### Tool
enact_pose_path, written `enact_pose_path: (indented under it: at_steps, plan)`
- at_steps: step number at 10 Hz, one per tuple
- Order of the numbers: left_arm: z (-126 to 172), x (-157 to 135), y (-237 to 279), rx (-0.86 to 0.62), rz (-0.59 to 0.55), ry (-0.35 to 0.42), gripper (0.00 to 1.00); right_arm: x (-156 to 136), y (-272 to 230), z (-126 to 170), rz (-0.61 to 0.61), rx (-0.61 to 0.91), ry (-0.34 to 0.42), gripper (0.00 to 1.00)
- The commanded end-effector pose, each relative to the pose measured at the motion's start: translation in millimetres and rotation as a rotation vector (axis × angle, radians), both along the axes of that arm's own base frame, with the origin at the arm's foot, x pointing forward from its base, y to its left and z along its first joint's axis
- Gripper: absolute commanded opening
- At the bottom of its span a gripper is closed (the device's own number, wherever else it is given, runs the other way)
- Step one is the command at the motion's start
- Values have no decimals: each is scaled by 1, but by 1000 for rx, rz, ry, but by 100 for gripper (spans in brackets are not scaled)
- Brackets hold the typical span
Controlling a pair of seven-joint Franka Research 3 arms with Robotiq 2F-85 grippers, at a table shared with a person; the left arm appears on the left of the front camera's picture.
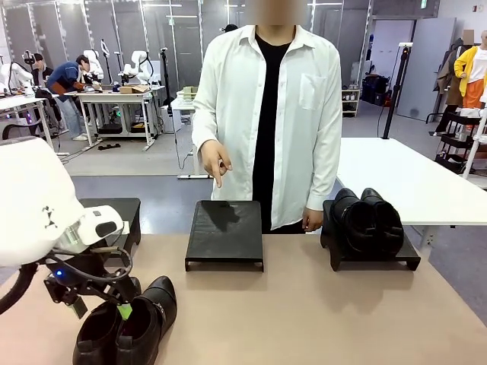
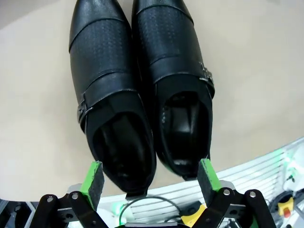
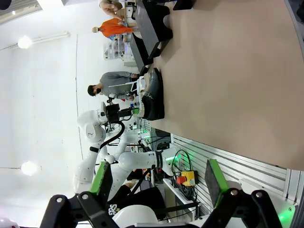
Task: Place the shoes on the stand as instructed by the person.
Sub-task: Pick up another pair of Shoes and place it on the Shoes Stand indicated by the person.
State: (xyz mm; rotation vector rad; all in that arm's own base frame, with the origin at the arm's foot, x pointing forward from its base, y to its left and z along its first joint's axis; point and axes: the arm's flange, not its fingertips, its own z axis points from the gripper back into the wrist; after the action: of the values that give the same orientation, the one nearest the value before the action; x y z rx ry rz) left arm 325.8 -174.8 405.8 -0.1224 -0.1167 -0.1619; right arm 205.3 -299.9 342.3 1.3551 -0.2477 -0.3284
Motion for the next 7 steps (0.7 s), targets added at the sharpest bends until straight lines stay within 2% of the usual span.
enact_pose_path:
  at_steps: [1,3,7]
  plan:
    - [-21,10,-9,3,42,-14,100,-4,4,3,5,-2,7,100]
    - [-31,18,-11,-2,75,-35,100,-4,4,3,5,-2,7,100]
    - [-58,20,-15,6,104,-26,100,-4,4,3,5,-2,7,100]
